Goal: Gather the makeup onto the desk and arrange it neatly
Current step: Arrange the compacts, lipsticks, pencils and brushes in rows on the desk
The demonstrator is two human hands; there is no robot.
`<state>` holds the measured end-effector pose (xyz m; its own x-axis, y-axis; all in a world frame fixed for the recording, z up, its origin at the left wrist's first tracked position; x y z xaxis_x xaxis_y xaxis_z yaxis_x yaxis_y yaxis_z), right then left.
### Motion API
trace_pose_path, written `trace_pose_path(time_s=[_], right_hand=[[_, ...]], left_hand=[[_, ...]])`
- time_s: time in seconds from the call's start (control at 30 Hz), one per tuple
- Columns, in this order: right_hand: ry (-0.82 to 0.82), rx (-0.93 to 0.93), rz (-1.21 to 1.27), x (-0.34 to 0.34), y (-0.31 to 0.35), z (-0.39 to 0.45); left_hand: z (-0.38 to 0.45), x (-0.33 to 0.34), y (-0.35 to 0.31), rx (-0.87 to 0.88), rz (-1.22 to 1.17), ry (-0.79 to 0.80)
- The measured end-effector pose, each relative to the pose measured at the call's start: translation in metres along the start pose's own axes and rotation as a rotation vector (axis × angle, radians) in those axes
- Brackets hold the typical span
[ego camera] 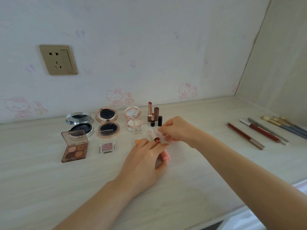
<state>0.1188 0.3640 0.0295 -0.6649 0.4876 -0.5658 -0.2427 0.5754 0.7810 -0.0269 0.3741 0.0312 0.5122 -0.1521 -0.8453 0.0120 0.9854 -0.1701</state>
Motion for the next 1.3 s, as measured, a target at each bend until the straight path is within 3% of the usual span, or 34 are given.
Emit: trace_pose_path(time_s=[0.17, 0.3, 0.43, 1.0, 1.3], right_hand=[[-0.079, -0.06, -0.098, -0.032, -0.017, -0.023], [-0.231, -0.112, -0.333, -0.065, -0.035, -0.047], [-0.294, -0.117, -0.416, -0.097, -0.06, -0.067], [-0.448, 0.001, -0.557, -0.209, -0.149, -0.09], [-0.51, 0.099, -0.619, -0.254, -0.177, -0.062]], left_hand=[[0.003, -0.01, -0.002, -0.031, -0.019, -0.057], [0.012, -0.014, -0.017, 0.013, -0.014, -0.075], [0.029, -0.007, -0.041, 0.078, -0.04, -0.062], [0.162, 0.098, -0.108, 0.183, -0.112, 0.228], [0.242, 0.145, -0.122, 0.203, -0.107, 0.257]])
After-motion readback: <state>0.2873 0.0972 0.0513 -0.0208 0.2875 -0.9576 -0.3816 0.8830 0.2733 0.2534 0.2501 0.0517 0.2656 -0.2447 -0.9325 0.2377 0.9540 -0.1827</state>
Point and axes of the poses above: each hand's wrist, its own z-axis towards the middle knuckle, its own x-axis out of the palm, y = z × x, the point moved 8 cm from there along z, towards the middle knuckle, and after that the axes turned 10 degrees about x, right-handed, at the moved point
